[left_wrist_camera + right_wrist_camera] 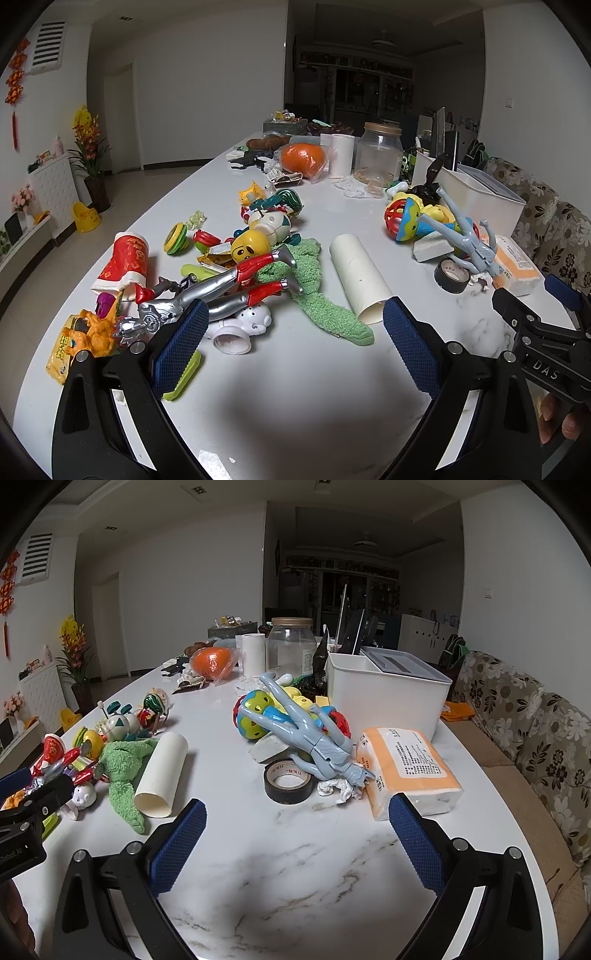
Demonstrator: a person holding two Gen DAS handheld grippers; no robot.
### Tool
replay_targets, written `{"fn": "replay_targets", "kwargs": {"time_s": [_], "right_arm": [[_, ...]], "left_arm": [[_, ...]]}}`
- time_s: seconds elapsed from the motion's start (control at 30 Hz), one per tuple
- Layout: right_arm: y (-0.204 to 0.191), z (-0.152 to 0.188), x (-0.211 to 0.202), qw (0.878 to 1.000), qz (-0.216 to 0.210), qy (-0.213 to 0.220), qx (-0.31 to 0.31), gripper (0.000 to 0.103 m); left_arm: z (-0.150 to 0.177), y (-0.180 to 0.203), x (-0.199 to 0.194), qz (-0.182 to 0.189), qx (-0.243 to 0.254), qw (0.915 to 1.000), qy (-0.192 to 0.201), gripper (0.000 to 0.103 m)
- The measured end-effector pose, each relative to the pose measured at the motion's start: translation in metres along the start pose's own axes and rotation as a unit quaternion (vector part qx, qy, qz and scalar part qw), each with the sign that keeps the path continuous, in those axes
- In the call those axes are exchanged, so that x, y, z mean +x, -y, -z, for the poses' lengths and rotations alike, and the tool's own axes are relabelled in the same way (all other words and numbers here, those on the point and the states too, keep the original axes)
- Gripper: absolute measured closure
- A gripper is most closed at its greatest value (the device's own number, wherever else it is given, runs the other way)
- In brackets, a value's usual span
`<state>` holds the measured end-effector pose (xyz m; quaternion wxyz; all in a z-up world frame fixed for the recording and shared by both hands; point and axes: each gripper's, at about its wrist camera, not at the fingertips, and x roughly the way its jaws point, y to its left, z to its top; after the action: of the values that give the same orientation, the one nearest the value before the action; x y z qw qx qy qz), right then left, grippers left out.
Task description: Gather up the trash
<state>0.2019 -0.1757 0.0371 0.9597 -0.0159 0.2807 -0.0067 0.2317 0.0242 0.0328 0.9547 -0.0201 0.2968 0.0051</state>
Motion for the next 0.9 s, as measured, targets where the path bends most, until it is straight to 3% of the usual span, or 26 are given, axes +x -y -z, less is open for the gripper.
{"fn": "replay_targets", "kwargs": {"time_s": [0.9], "right_arm": [[-0.004,0.0018,0.001,1.0,-0.004,-0.005,-0.007,0.005]], "left_arm": [[0.0011,-0.0016,0.0022,0.0,-0.009,0.9999,-0.009,0.01]]}}
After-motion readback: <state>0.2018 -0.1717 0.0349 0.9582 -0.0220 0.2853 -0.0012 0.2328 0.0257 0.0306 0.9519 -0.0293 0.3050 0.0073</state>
